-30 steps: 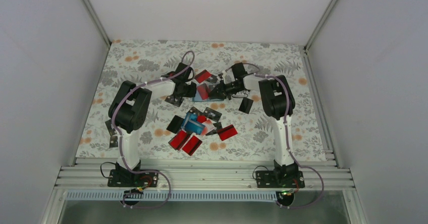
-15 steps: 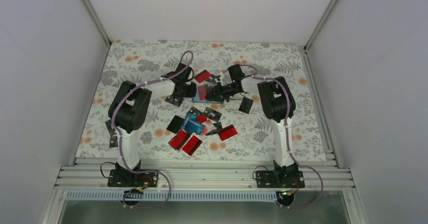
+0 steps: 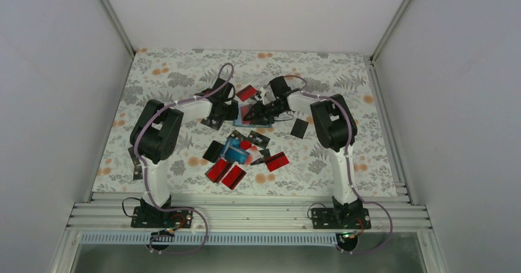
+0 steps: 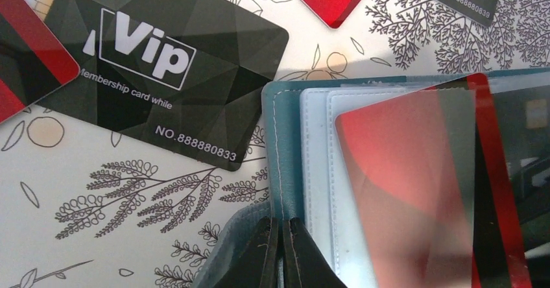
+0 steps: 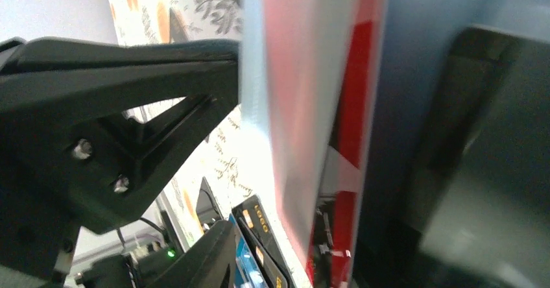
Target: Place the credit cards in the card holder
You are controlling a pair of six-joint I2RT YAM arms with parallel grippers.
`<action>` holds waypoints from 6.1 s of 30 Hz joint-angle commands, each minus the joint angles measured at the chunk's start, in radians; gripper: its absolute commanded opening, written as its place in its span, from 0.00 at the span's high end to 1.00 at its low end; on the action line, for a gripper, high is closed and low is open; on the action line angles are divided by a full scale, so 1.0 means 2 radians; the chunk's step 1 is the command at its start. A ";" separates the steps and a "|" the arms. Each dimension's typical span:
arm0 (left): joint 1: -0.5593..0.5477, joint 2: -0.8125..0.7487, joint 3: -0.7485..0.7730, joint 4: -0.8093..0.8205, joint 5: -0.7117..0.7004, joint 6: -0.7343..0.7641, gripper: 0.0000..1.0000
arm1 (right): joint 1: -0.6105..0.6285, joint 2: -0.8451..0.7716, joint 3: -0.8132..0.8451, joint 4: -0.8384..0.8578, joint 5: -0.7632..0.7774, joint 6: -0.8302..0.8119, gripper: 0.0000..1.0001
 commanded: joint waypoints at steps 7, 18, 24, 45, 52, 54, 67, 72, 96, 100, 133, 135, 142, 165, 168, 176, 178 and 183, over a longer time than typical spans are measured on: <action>-0.003 -0.015 -0.019 -0.012 0.009 -0.004 0.97 | 0.011 -0.047 0.023 -0.125 0.113 -0.071 0.46; -0.003 -0.024 -0.027 -0.008 0.004 -0.001 0.97 | 0.010 -0.087 0.022 -0.162 0.170 -0.093 0.41; -0.003 -0.028 -0.034 -0.002 0.007 0.000 0.97 | 0.010 -0.085 0.049 -0.146 0.182 -0.086 0.55; -0.004 -0.032 -0.034 -0.002 0.010 0.010 0.97 | 0.026 -0.005 0.107 -0.126 0.277 -0.136 0.96; -0.004 -0.030 -0.033 -0.004 0.009 0.011 0.97 | 0.038 0.001 0.097 -0.128 0.303 -0.147 0.96; -0.003 -0.030 -0.033 -0.004 0.009 0.011 0.97 | 0.041 0.001 0.095 -0.129 0.299 -0.149 0.96; -0.003 -0.028 -0.033 -0.004 0.010 0.010 0.97 | 0.051 -0.026 0.063 -0.106 0.228 -0.117 0.96; -0.004 -0.030 -0.035 -0.004 0.009 0.009 0.97 | 0.052 -0.031 0.066 -0.105 0.204 -0.106 0.96; -0.004 -0.081 -0.056 0.021 0.001 0.028 0.85 | 0.020 -0.151 0.032 -0.124 0.265 -0.105 0.81; -0.003 -0.095 -0.053 0.014 -0.013 0.031 0.71 | 0.007 -0.182 -0.005 -0.101 0.268 -0.101 0.72; -0.044 -0.012 0.004 -0.024 -0.004 0.065 0.92 | -0.086 -0.125 -0.135 0.013 0.095 -0.051 0.37; -0.044 -0.012 0.001 -0.025 -0.008 0.065 0.92 | -0.086 -0.113 -0.134 0.015 0.086 -0.048 0.37; -0.046 -0.006 -0.006 -0.026 -0.021 0.066 0.93 | -0.086 -0.086 -0.131 0.031 0.033 -0.037 0.36; -0.050 -0.003 -0.017 -0.018 -0.020 0.064 0.94 | -0.073 -0.104 -0.099 0.027 -0.046 -0.045 0.43; -0.051 -0.003 -0.018 -0.017 -0.021 0.064 0.94 | -0.066 -0.108 -0.091 0.025 -0.047 -0.045 0.44; -0.051 -0.009 -0.025 -0.014 -0.026 0.061 0.94 | -0.051 -0.110 -0.068 0.017 -0.046 -0.045 0.45; -0.051 -0.011 -0.026 -0.015 -0.027 0.061 0.94 | -0.047 -0.109 -0.062 0.017 -0.046 -0.044 0.45; -0.051 -0.017 -0.025 -0.015 -0.032 0.059 0.94 | -0.031 -0.099 -0.045 0.016 -0.048 -0.041 0.46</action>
